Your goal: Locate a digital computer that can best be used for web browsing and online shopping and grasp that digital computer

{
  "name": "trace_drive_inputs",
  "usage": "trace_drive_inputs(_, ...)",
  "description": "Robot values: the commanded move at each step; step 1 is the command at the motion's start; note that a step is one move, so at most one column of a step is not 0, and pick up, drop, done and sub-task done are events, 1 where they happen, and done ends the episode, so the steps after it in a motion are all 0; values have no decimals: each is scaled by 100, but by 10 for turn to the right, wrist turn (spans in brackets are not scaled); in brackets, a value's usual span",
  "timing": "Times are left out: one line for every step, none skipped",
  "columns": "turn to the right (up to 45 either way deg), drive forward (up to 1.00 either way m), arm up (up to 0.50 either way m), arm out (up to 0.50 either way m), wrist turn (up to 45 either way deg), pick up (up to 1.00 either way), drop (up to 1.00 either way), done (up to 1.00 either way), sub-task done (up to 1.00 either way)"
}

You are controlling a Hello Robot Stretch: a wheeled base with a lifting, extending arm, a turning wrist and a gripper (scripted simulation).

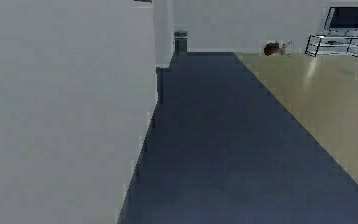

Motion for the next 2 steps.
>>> trace_drive_inputs(0,100,0,0,0,0,0,0,0)
trace_drive_inputs(0,100,0,0,0,0,0,0,0)
